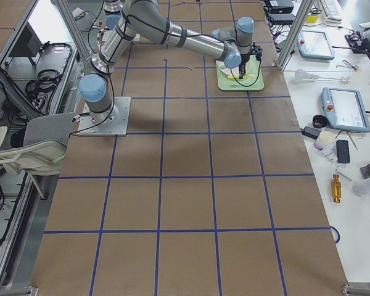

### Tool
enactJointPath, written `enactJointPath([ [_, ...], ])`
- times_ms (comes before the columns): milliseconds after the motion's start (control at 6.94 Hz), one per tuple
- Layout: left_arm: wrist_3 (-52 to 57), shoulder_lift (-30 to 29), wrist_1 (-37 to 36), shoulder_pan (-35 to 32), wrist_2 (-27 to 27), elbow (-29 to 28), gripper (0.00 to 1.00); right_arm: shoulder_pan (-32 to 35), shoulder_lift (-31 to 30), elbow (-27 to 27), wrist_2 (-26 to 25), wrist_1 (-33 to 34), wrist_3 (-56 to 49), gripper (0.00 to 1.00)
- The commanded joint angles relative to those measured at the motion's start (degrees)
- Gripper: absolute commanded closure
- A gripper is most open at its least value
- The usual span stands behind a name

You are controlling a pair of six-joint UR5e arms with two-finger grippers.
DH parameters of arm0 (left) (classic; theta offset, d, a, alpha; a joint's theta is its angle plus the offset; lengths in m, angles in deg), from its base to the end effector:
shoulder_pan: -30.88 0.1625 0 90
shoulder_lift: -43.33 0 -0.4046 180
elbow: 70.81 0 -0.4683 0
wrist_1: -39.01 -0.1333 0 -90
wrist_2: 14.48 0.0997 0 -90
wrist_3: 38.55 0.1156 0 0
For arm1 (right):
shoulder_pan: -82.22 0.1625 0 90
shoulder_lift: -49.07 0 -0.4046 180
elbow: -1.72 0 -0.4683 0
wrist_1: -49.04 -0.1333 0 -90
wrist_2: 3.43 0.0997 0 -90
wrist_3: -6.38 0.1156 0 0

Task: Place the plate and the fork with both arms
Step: 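Lift the yellow fork from the plate and set it beside the plate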

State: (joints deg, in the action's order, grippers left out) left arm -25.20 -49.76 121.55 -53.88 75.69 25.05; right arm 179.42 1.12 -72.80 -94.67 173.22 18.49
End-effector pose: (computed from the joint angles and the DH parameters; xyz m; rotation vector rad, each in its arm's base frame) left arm -0.0793 -0.5908 0.3755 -0.2221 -3.1322 -0.0410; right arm 0.2305 -0.7812 0.1521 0.1365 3.1305 -0.2111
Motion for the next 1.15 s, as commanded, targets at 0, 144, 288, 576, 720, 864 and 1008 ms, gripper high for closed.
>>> enactJointPath([
  [0,-0.08,0.1,-0.18,0.03,0.0,0.99,0.0,-0.34,1.36,-0.45,0.1,0.37,2.13,0.84],
  [144,-0.08,0.18,-0.27,0.03,0.17,1.25,0.0,-0.34,1.71,-1.32,0.1,0.54,2.13,0.79],
  [288,-0.08,0.18,-0.18,0.03,0.26,1.26,0.0,-0.34,1.45,-1.76,0.62,0.63,2.13,0.6],
  [576,-0.26,0.18,-0.36,-0.06,0.26,1.26,0.0,-0.34,0.05,-1.94,0.63,0.11,1.26,0.17],
  [720,-0.35,0.18,-0.45,-0.06,0.26,1.17,0.0,-0.34,-2.66,-2.12,-0.15,-0.5,0.47,0.16],
  [864,-0.26,0.18,-0.79,-0.06,0.35,1.17,0.0,-0.34,-7.73,-2.81,-0.33,-7.04,-0.93,0.16],
  [1008,-0.43,0.27,-0.89,-0.06,2.0,1.08,0.0,-0.34,-12.91,-2.99,-0.42,-12.67,-0.95,0.16],
])
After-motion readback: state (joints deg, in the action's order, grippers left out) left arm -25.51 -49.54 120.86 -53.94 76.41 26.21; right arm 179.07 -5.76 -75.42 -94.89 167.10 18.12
